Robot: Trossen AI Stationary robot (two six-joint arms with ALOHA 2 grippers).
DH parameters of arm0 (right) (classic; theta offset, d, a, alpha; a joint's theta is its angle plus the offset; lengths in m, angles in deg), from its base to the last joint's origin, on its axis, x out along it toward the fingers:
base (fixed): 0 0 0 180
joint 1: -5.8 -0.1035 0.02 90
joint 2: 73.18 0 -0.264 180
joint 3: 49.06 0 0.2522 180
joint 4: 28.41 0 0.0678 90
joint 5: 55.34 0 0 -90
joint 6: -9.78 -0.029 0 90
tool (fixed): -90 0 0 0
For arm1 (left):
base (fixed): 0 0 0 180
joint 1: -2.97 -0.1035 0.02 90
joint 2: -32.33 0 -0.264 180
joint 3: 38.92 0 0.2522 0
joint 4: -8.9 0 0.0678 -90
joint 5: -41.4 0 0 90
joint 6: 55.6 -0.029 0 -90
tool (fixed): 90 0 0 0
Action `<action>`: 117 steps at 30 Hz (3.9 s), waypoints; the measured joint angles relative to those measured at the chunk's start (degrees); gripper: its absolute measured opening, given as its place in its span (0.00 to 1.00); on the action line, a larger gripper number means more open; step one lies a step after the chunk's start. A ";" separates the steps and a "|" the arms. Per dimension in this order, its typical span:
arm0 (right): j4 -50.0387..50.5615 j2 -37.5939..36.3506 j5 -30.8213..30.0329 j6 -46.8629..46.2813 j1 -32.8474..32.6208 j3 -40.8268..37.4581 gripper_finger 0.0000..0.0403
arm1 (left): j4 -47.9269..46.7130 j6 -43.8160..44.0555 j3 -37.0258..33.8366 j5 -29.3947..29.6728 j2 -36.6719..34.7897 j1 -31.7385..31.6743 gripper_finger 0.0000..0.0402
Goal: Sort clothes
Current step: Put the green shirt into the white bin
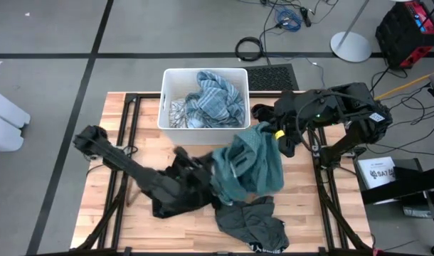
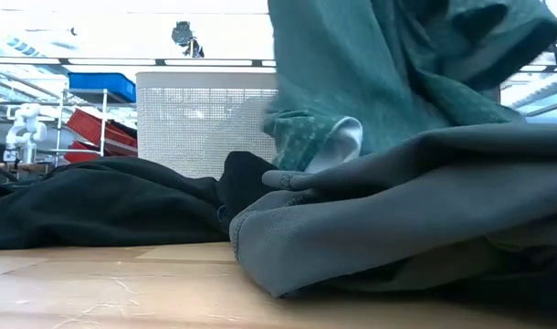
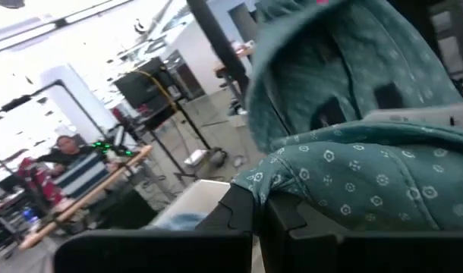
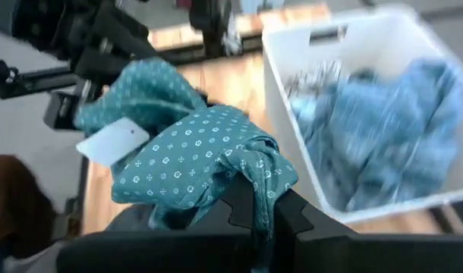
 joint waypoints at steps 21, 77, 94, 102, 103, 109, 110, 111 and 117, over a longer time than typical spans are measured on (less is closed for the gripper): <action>-51.96 0.00 -1.91 47.98 0.63 -0.02 0.00 | 13.36 -28.04 8.20 -14.83 -19.80 2.28 0.00; -6.86 -1.56 -4.84 -3.35 -34.73 -5.03 0.00 | -38.97 3.30 40.44 -12.08 8.12 26.13 0.00; -0.39 -5.23 -17.55 -23.32 -37.09 -33.04 0.00 | -99.38 62.30 40.44 -12.08 6.00 16.33 0.00; -20.90 -23.65 -7.42 -19.98 -26.43 -61.56 0.00 | -109.43 78.58 29.03 -15.10 4.10 7.80 0.00; -23.45 -25.89 -6.44 -19.54 -24.77 -65.33 0.00 | -109.50 79.97 26.54 -16.34 3.69 6.70 0.00; -34.88 -34.69 0.39 -16.99 -15.65 -82.52 0.00 | -99.12 81.98 9.88 -25.00 3.36 1.62 0.00; -36.22 -35.47 1.30 -16.59 -14.41 -84.43 0.00 | -96.03 80.63 7.48 -26.46 3.34 1.06 0.00; -37.41 -36.16 2.28 -16.20 -13.00 -86.20 0.00 | -92.30 79.02 5.13 -28.35 3.34 0.50 0.00; -49.36 -36.19 13.14 -17.87 -9.71 -93.05 0.00 | -72.26 74.00 -5.27 -42.86 3.34 -1.27 0.00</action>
